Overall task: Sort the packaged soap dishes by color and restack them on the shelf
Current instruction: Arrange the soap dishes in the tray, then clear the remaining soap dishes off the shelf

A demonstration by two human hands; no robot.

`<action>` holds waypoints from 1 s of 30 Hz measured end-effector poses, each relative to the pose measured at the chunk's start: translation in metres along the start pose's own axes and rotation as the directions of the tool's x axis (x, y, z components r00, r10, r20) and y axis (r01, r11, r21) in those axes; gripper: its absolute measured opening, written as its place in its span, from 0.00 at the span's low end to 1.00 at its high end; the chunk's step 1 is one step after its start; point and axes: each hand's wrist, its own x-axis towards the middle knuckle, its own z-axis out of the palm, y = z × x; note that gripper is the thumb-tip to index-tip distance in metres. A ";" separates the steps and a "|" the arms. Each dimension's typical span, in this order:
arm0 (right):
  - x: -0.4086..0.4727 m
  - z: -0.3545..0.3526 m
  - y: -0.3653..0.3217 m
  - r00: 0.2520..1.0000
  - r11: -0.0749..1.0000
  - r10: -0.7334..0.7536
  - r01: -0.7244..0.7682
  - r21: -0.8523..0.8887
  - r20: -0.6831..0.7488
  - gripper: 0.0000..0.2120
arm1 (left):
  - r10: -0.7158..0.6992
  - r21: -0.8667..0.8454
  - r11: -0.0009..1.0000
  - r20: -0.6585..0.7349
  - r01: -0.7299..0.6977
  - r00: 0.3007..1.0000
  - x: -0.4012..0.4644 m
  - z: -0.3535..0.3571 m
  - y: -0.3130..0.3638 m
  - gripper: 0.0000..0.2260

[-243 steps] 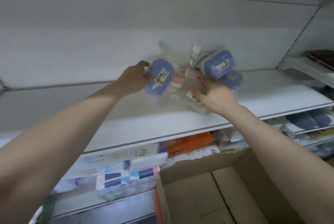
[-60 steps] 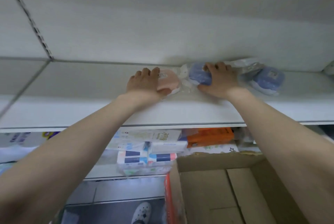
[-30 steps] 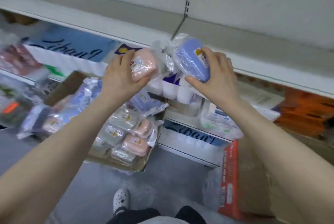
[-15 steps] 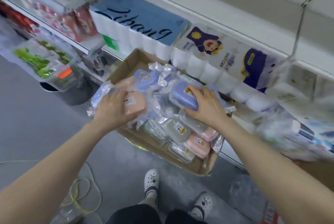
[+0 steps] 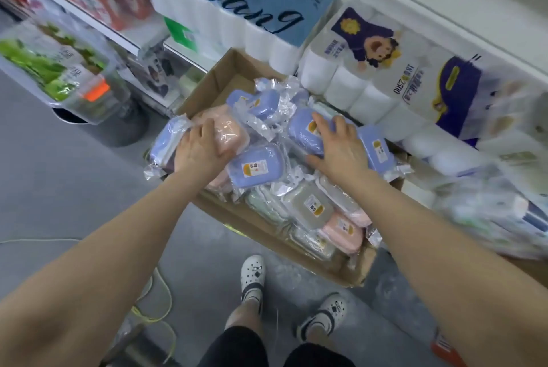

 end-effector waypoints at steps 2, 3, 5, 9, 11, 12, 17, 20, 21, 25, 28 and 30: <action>-0.001 -0.001 0.005 1.000 1.000 -0.009 0.009 0.011 0.015 0.42 | -0.004 0.037 0.999 0.057 0.002 0.998 0.007 0.005 -0.003 0.28; -0.003 -0.001 0.008 1.000 1.000 -0.014 0.014 0.005 0.020 0.42 | 0.010 0.053 0.999 0.072 -0.014 0.997 0.009 0.006 -0.003 0.25; -0.007 -0.004 0.012 0.999 1.000 -0.026 0.026 -0.017 0.019 0.41 | 0.061 0.082 0.994 0.091 -0.069 0.994 0.010 0.006 0.001 0.20; -0.019 -0.015 0.024 0.998 0.998 -0.046 0.044 -0.046 -0.033 0.37 | 0.143 0.122 0.980 0.113 -0.157 0.983 0.009 -0.004 0.017 0.25; -0.028 -0.027 0.033 0.994 0.997 -0.062 0.057 -0.054 -0.095 0.34 | 0.184 0.128 0.972 0.094 -0.195 0.978 0.007 -0.013 0.030 0.27; -0.034 -0.034 0.038 0.991 0.997 -0.063 0.057 -0.053 -0.119 0.34 | 0.230 0.128 0.963 0.076 -0.239 0.970 0.006 -0.018 0.038 0.27; -0.070 -0.075 0.081 0.971 0.995 -0.073 0.055 -0.083 -0.230 0.32 | 0.449 0.189 0.876 0.018 -0.444 0.894 -0.003 -0.042 0.093 0.25; -0.102 -0.099 0.116 0.956 0.990 -0.023 -0.018 -0.137 -0.292 0.32 | 0.581 0.222 0.796 -0.020 -0.563 0.814 -0.018 -0.051 0.145 0.26; -0.115 -0.107 0.128 0.950 0.987 -0.005 -0.046 -0.155 -0.313 0.33 | 0.625 0.235 0.763 -0.032 -0.602 0.780 -0.025 -0.053 0.165 0.26; -0.170 -0.138 0.180 0.925 0.968 0.051 -0.138 -0.208 -0.375 0.32 | 0.792 0.291 0.591 -0.031 -0.753 0.610 -0.057 -0.053 0.252 0.25; -0.216 -0.155 0.227 0.891 0.953 0.107 -0.218 -0.209 -0.440 0.30 | 0.879 0.306 0.464 -0.043 -0.831 0.475 -0.088 -0.043 0.320 0.24; -0.249 -0.165 0.263 0.870 0.941 0.150 -0.272 -0.204 -0.470 0.30 | 0.907 0.314 0.415 -0.061 -0.854 0.418 -0.111 -0.030 0.368 0.23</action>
